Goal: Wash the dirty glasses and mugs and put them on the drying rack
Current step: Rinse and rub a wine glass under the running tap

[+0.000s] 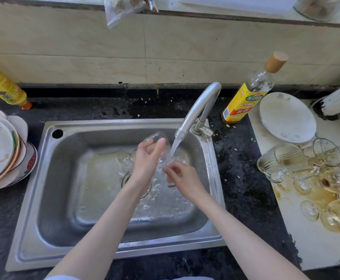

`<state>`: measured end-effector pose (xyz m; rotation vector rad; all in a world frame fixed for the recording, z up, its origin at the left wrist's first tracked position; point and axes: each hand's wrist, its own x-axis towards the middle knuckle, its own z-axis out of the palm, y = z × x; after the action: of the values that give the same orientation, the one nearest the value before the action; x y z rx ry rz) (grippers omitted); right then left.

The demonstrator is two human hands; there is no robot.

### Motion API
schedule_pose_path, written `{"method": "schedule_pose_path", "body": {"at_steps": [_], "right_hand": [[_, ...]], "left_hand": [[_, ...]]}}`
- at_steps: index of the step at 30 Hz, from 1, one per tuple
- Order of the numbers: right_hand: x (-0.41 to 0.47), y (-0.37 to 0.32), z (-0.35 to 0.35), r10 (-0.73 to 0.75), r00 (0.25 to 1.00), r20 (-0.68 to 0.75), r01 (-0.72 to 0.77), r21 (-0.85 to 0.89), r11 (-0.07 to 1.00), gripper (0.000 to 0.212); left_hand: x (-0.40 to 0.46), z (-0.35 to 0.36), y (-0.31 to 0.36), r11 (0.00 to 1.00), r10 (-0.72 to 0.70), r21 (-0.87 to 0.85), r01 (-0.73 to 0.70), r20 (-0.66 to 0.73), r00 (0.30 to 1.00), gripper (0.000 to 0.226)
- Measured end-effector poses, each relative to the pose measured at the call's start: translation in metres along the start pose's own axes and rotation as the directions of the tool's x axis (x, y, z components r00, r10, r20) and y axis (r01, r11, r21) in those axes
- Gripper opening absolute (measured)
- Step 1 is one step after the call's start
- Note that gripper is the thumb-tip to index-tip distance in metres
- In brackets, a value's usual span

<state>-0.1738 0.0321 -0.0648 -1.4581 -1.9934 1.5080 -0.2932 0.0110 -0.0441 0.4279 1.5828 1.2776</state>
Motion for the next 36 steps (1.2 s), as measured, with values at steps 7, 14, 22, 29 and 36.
{"method": "schedule_pose_path", "body": {"at_steps": [7,14,22,29,36], "right_hand": [[-0.013,0.024,-0.002,0.107,0.993,-0.056,-0.097,0.156,0.983,0.006],[-0.022,0.022,0.008,0.071,0.997,-0.010,-0.060,0.433,0.899,0.037],[-0.019,0.009,-0.005,0.055,0.971,0.233,-0.161,0.467,0.869,0.038],[-0.013,0.005,-0.026,-0.059,0.829,0.556,-0.382,0.641,0.665,0.046],[-0.015,-0.002,-0.011,0.048,0.953,0.299,-0.218,0.564,0.797,0.039]], "left_hand": [[-0.018,0.000,-0.021,0.961,0.088,0.241,-0.136,0.202,0.975,0.047],[-0.023,-0.013,-0.033,0.840,0.248,0.408,-0.358,0.298,0.922,0.055],[-0.026,-0.023,-0.027,0.931,0.159,0.296,-0.214,0.198,0.967,0.061],[-0.026,-0.015,-0.006,0.971,0.091,0.195,-0.137,0.226,0.970,0.052],[-0.037,0.002,-0.010,0.927,0.305,0.216,-0.306,0.037,0.952,0.065]]}}
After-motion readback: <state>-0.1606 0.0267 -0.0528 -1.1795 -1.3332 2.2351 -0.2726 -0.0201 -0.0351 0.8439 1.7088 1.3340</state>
